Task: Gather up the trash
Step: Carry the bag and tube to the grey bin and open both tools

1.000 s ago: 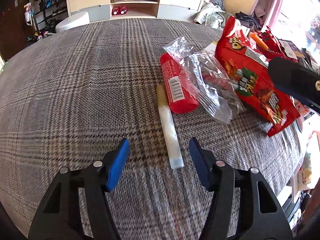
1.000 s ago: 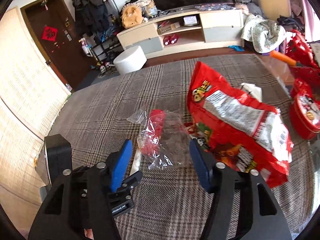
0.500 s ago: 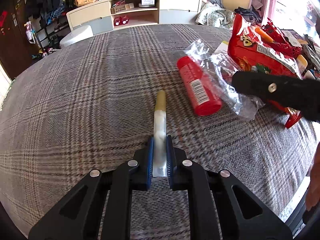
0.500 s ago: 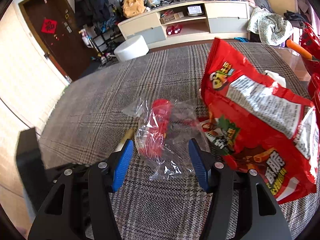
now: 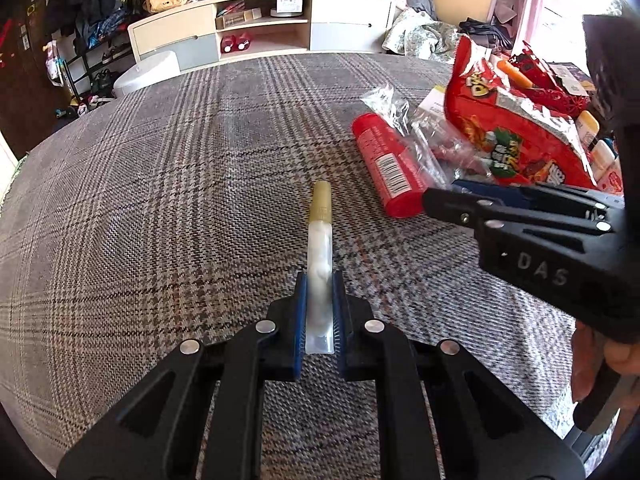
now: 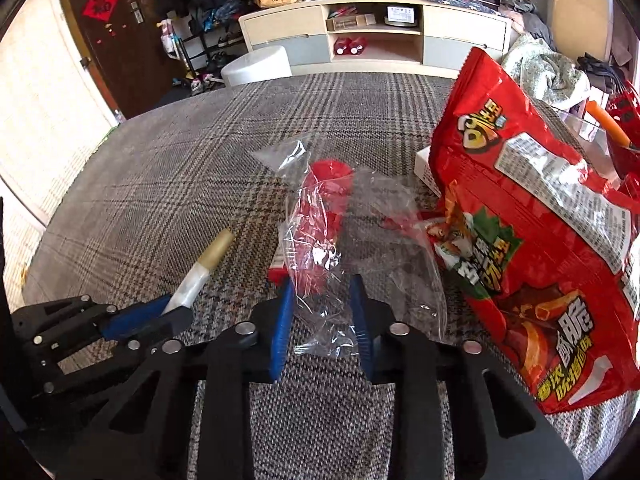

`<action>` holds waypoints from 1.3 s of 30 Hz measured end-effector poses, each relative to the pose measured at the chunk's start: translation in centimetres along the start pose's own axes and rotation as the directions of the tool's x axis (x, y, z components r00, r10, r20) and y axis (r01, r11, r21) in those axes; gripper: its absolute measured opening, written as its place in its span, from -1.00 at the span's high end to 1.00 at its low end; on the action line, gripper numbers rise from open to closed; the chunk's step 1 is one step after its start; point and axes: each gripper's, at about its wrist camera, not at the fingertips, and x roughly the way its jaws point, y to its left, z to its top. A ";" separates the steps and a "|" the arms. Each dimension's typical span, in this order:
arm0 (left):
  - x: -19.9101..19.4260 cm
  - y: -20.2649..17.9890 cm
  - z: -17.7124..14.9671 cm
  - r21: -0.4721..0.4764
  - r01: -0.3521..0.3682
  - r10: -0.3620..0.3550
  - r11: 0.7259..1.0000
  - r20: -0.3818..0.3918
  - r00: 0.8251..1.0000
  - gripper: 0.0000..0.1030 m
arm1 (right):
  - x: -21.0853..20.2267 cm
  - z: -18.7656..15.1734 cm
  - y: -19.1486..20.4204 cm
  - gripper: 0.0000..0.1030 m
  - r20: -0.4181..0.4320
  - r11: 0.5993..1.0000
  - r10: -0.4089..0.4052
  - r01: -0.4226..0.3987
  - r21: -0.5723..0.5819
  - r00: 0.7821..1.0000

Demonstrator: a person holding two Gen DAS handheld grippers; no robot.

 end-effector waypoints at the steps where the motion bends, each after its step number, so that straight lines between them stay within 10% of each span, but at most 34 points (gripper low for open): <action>1: -0.3 -0.1 -0.1 -0.004 0.005 -0.005 1.000 -0.001 1.000 0.79 | -0.3 -0.2 -0.1 0.49 -0.004 1.000 -0.005 0.005 0.002 1.000; 12: -8.5 -2.9 -2.3 -0.028 0.016 -0.014 0.999 0.047 0.999 0.79 | -10.7 -2.7 0.5 0.59 0.055 0.998 0.038 -0.041 0.042 0.998; 24: -16.9 -8.7 -12.3 -0.013 0.105 -0.104 0.994 0.062 0.993 0.79 | -22.3 -15.1 -0.3 0.59 0.138 0.987 0.050 -0.071 0.148 0.989; 39: -7.0 -12.2 -25.1 -0.024 0.188 -0.189 0.982 -0.174 0.967 0.78 | -13.5 -28.4 -3.1 0.59 -0.042 0.942 0.107 -0.088 0.323 0.993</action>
